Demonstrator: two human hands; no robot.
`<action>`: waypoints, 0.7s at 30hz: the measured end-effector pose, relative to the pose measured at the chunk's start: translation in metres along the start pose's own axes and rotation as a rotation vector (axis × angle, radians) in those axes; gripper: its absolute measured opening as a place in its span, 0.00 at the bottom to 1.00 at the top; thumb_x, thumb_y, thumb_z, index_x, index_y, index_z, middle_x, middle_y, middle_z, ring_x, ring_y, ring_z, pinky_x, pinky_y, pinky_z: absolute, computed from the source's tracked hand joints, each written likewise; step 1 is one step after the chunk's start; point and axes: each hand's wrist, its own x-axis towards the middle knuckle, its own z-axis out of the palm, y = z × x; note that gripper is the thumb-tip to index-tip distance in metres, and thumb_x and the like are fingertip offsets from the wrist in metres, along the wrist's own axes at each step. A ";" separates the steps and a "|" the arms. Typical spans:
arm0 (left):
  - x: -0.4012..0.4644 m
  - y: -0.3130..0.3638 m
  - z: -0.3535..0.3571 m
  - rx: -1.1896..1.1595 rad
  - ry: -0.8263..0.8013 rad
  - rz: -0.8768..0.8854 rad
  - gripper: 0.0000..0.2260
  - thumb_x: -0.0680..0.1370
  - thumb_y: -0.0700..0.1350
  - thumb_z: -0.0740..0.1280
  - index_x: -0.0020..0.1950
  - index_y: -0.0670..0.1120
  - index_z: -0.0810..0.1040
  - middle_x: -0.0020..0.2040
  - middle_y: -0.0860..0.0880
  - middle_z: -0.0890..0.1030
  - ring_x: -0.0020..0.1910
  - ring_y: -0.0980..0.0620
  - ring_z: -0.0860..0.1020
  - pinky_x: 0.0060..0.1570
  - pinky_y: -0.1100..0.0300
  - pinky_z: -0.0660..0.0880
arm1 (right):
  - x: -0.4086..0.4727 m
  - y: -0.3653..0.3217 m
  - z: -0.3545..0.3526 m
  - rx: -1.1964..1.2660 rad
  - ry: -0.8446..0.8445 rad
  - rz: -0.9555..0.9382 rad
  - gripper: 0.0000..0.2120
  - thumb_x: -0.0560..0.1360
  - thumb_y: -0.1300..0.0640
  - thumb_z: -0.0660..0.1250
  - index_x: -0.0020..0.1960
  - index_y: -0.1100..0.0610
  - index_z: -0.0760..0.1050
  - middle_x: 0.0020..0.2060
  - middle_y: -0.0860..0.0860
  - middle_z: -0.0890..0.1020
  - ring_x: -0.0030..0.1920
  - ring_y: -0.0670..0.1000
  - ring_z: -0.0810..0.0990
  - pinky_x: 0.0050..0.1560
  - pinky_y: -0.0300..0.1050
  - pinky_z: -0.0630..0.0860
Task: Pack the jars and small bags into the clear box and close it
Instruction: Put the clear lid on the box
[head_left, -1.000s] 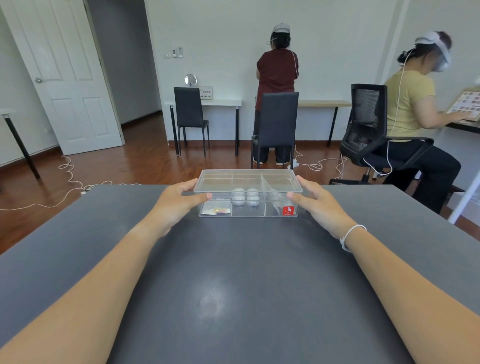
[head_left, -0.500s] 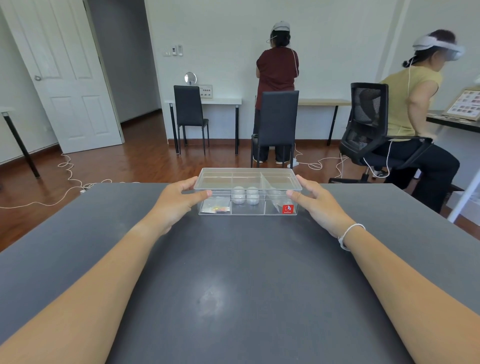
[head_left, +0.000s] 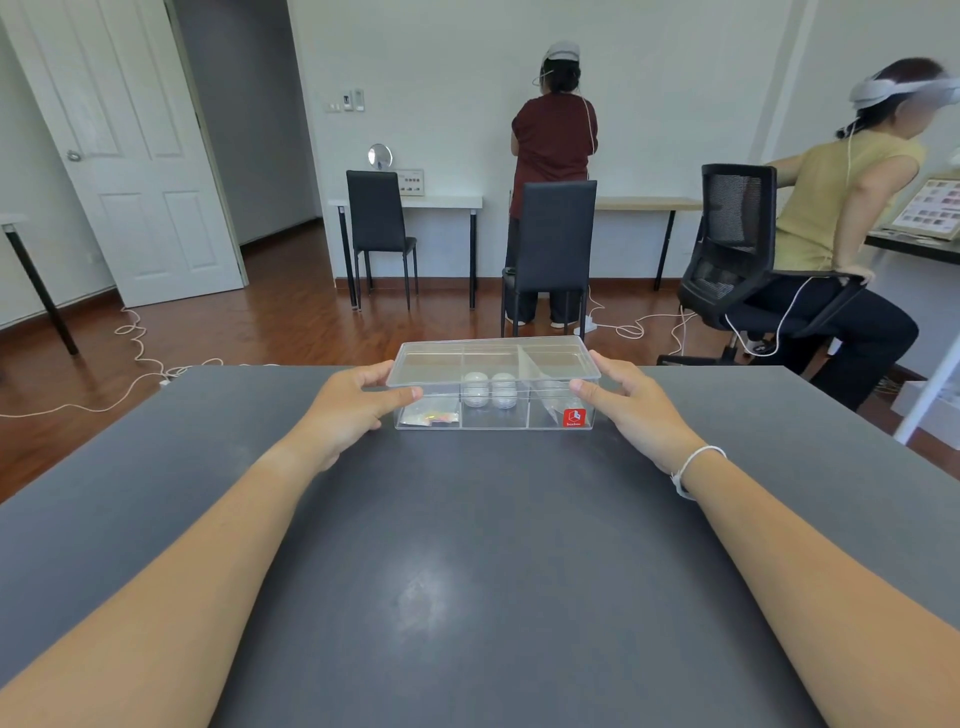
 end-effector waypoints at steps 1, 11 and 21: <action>0.000 0.000 0.000 -0.002 0.001 0.000 0.17 0.71 0.49 0.71 0.59 0.59 0.75 0.54 0.61 0.77 0.50 0.61 0.73 0.38 0.63 0.70 | 0.000 0.000 0.000 0.006 0.001 0.001 0.26 0.74 0.47 0.63 0.70 0.47 0.61 0.71 0.49 0.65 0.70 0.53 0.63 0.68 0.53 0.64; -0.001 0.002 0.001 0.000 0.006 0.004 0.18 0.71 0.48 0.71 0.61 0.57 0.75 0.58 0.58 0.76 0.56 0.53 0.73 0.38 0.62 0.70 | -0.002 0.001 0.000 0.065 0.028 -0.005 0.28 0.73 0.50 0.65 0.71 0.48 0.61 0.70 0.49 0.67 0.69 0.54 0.65 0.68 0.55 0.64; -0.002 0.003 0.002 0.015 0.023 0.006 0.21 0.71 0.48 0.71 0.64 0.55 0.73 0.59 0.60 0.73 0.57 0.53 0.71 0.38 0.64 0.70 | -0.001 0.007 -0.001 0.025 0.027 -0.028 0.24 0.74 0.52 0.66 0.69 0.48 0.65 0.69 0.49 0.68 0.66 0.52 0.67 0.64 0.48 0.68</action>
